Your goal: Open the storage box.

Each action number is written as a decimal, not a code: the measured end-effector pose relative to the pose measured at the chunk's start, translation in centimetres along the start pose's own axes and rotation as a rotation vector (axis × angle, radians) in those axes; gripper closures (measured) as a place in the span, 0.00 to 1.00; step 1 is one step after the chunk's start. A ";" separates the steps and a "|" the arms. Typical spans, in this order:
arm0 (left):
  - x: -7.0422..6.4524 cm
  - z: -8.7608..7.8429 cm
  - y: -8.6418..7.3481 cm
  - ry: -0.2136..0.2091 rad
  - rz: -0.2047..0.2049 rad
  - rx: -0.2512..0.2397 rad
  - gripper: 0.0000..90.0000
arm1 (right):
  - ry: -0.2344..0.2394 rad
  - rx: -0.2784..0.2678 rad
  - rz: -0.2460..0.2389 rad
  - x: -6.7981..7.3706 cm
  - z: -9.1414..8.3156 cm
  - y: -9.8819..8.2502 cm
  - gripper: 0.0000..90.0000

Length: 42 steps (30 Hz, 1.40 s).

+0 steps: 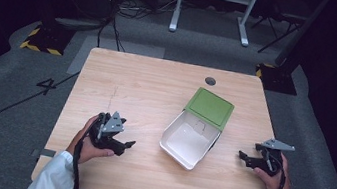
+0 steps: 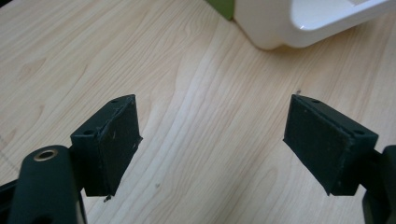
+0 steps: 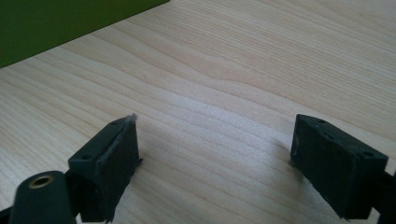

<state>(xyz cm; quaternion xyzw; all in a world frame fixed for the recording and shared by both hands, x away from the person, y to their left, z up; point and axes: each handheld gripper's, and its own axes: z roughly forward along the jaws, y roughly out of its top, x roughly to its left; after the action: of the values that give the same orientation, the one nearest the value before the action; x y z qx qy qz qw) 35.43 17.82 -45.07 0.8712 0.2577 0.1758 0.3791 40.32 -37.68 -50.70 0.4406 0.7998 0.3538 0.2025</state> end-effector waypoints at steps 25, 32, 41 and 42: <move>3.0 -0.6 -7.0 0.092 -0.214 0.091 0.20 | 0.001 0.000 0.000 0.0 0.0 0.0 0.17; 3.0 -0.6 -8.4 0.107 -0.263 0.095 0.19 | 0.003 0.000 0.000 0.0 0.0 0.0 0.17; 3.0 -0.5 -8.4 0.118 -0.267 0.098 0.18 | 0.003 0.000 0.000 0.0 0.0 0.0 0.17; 3.0 -0.5 -8.4 0.118 -0.267 0.098 0.18 | 0.003 0.000 0.000 0.0 0.0 0.0 0.17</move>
<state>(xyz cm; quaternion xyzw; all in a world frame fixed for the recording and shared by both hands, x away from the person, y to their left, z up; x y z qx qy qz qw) 34.93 24.73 -50.68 0.8349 0.4011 0.1619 0.3404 40.32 -37.69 -50.70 0.4402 0.8000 0.3546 0.2014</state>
